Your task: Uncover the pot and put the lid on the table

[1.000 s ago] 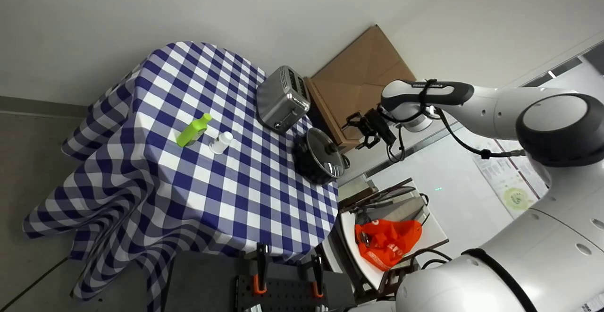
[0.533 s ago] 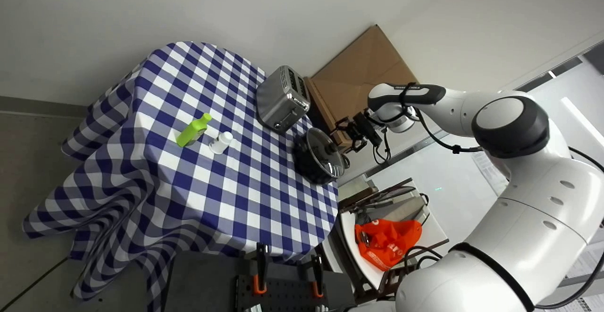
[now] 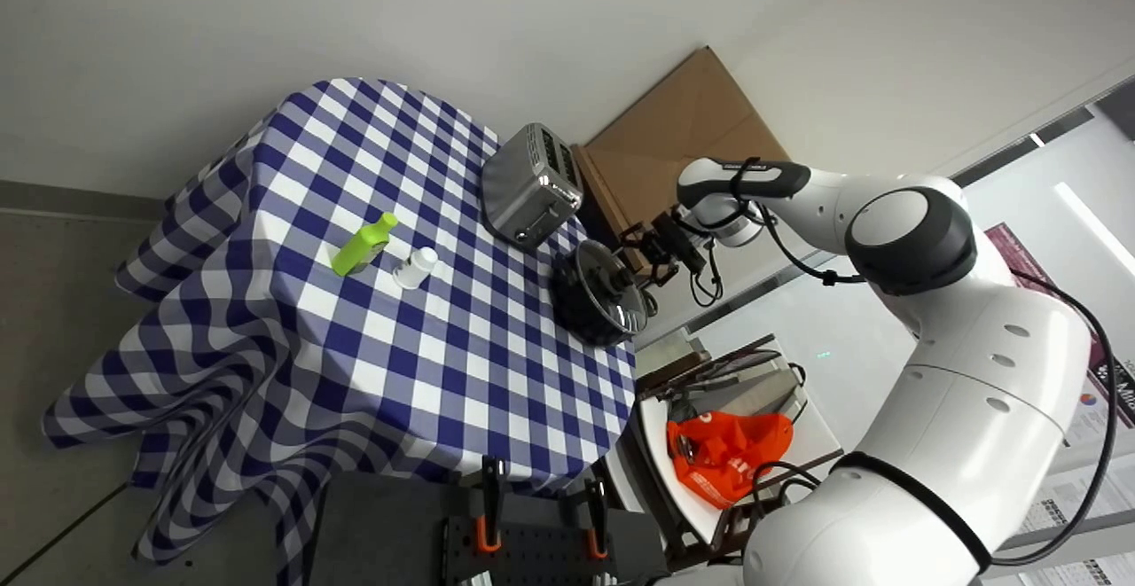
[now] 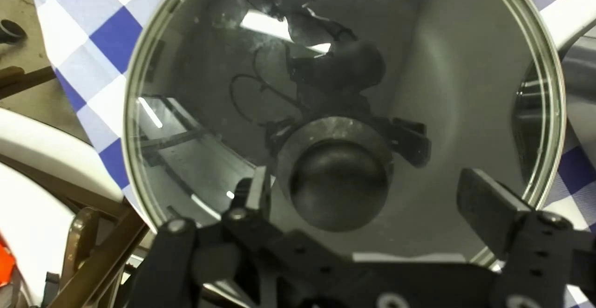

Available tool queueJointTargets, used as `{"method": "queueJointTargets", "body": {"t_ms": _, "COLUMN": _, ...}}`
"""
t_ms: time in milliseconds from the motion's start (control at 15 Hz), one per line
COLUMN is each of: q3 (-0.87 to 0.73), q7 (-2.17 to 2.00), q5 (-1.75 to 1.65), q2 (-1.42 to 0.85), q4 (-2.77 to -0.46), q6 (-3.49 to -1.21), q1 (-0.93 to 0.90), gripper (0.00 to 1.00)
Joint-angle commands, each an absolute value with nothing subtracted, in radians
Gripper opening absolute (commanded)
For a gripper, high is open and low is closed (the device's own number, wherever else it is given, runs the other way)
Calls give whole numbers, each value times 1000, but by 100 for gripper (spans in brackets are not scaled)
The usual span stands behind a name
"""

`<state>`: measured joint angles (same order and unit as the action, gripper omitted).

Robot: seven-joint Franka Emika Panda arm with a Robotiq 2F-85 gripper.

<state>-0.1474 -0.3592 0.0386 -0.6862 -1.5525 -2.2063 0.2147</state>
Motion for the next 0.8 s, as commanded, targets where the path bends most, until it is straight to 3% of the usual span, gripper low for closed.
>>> {"method": "queueJointTargets", "body": {"t_ms": 0, "q3": -165, "q7": -335, "q5": 57, "q2": -726, "q4": -1481, "q6": -2159, "q1": 211, "gripper": 72}}
{"method": "queueJointTargets", "body": {"t_ms": 400, "q3": -169, "q7": -328, "q5": 52, "q2": -731, "q4": -1465, "q6": -2128, "q1": 207, "gripper": 28}}
{"method": "queueJointTargets", "body": {"t_ms": 733, "q3": -167, "q7": -312, "q5": 42, "q2": -689, "q4": -1480, "q6": -2101, "q1": 195, "gripper": 25}}
